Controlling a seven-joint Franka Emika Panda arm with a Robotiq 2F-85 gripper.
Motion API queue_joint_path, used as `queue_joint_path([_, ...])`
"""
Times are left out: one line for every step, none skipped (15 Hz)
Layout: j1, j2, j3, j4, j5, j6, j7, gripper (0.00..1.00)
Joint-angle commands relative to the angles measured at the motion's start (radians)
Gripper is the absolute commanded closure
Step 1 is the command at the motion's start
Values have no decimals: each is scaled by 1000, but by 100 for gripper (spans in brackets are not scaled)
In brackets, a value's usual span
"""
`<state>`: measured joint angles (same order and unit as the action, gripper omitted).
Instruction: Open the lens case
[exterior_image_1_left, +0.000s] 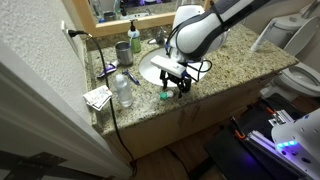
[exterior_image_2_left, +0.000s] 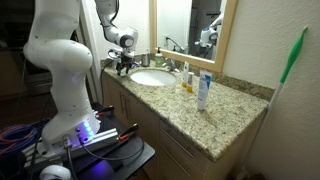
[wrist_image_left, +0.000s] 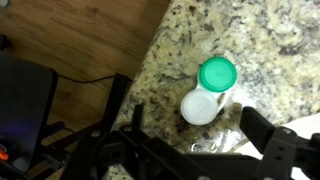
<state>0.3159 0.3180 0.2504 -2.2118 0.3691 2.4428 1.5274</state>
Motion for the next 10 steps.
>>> queue_joint_path([7, 0, -5, 0, -4, -3, 0, 29])
queue_joint_path([9, -1, -6, -1, -6, -2, 3, 31])
queue_joint_path([11, -6, -7, -4, -10, -2, 9, 38])
queue_joint_path([12, -9, -8, -6, -13, 0, 12, 44])
queue_joint_path([12, -11, -8, -6, -13, 0, 11, 51])
queue_joint_path([13, -11, -9, -7, -14, 0, 13, 58])
queue_joint_path([15, -11, -10, -6, -19, 0, 18, 66])
queue_joint_path([17, -11, -11, -5, -23, -3, 21, 73])
queue_joint_path([18, -12, -12, -4, -27, -4, 23, 80])
queue_joint_path([20, -13, -15, -4, -33, -5, 32, 48])
